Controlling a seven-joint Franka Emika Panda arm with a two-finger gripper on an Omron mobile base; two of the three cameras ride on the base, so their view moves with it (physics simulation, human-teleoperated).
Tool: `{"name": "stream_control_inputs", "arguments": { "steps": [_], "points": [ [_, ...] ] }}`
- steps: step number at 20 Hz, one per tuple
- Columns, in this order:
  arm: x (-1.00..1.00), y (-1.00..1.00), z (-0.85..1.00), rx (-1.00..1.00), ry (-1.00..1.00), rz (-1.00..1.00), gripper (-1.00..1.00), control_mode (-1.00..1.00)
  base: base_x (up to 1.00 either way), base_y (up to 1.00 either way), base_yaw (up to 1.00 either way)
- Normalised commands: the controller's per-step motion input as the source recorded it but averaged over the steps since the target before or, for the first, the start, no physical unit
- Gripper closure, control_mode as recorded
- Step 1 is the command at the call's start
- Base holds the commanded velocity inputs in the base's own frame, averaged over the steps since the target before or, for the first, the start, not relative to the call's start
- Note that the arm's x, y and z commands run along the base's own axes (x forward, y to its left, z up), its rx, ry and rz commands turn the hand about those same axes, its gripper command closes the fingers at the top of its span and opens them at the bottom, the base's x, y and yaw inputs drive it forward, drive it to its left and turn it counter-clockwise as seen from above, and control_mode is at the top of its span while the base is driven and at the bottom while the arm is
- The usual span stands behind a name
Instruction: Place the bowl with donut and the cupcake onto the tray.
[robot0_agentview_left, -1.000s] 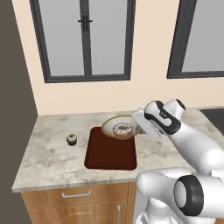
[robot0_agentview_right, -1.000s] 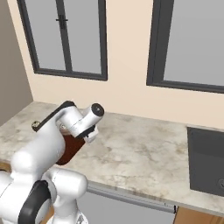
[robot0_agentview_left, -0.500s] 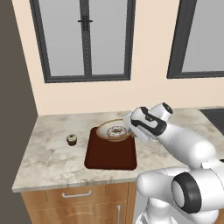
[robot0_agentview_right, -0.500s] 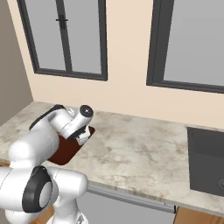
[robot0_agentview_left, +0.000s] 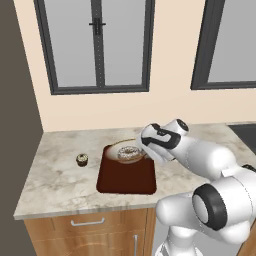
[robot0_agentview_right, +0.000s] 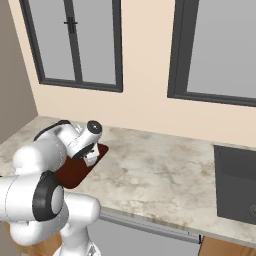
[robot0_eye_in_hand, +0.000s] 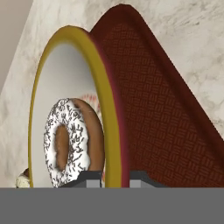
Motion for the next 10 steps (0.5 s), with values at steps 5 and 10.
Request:
{"name": "stream_control_inputs", "arguments": {
  "steps": [5, 10],
  "points": [
    [0.24, 0.12, -0.30, 0.00, 0.00, -0.03, 1.00, -1.00, 0.00, 0.00, 0.00],
    [0.11, 0.02, -0.34, 0.00, 0.01, -0.02, 1.00, -1.00, 0.00, 0.00, 0.00]
  ]
}}
